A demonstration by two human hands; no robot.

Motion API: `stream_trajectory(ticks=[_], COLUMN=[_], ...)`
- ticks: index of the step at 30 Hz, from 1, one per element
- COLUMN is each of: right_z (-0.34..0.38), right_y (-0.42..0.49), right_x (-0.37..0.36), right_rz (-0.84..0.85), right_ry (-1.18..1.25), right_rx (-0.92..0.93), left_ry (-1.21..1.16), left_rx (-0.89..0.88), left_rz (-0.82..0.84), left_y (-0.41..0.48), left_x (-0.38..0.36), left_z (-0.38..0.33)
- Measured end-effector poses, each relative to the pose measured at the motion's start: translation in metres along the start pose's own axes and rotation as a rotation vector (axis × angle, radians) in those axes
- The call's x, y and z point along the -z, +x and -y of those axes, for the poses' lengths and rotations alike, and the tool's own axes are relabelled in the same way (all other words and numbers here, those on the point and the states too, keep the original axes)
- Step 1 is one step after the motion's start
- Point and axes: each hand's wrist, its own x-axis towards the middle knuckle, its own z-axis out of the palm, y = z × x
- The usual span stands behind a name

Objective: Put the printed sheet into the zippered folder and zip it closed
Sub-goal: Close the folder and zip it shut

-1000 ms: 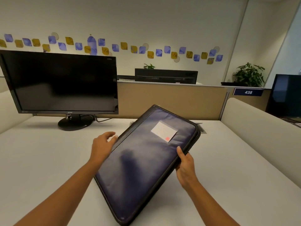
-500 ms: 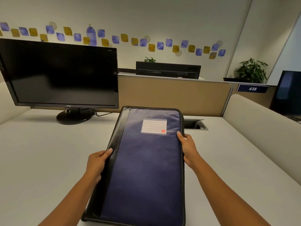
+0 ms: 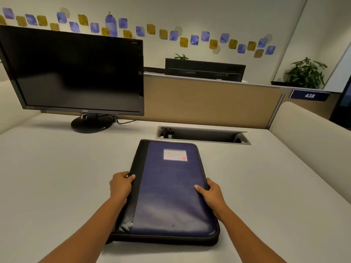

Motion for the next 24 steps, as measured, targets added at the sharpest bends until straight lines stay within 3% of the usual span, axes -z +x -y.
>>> stream_trajectory(ticks=[10,15,19,24], right_z=[0.000,-0.008,-0.009,-0.005], right_y=[0.005,0.000,-0.018,-0.050], right_x=[-0.004,-0.017,-0.034,-0.061], right_rz=[-0.079,-0.121,-0.036,0.028], right_ry=[-0.221,-0.629,-0.839,-0.965], right_rx=[0.074,0.132,0.220,0.301], left_ry=[0.534,0.720,0.938,1.063], left_rx=[-0.237,-0.333,-0.474,-0.526], left_rz=[0.123,0.195,0.233,0.246], left_y=[0.001,-0.013,-0.030,-0.057], left_x=[-0.015,-0.016,-0.020,-0.026], left_z=[0.024,0.031,0.033,0.037])
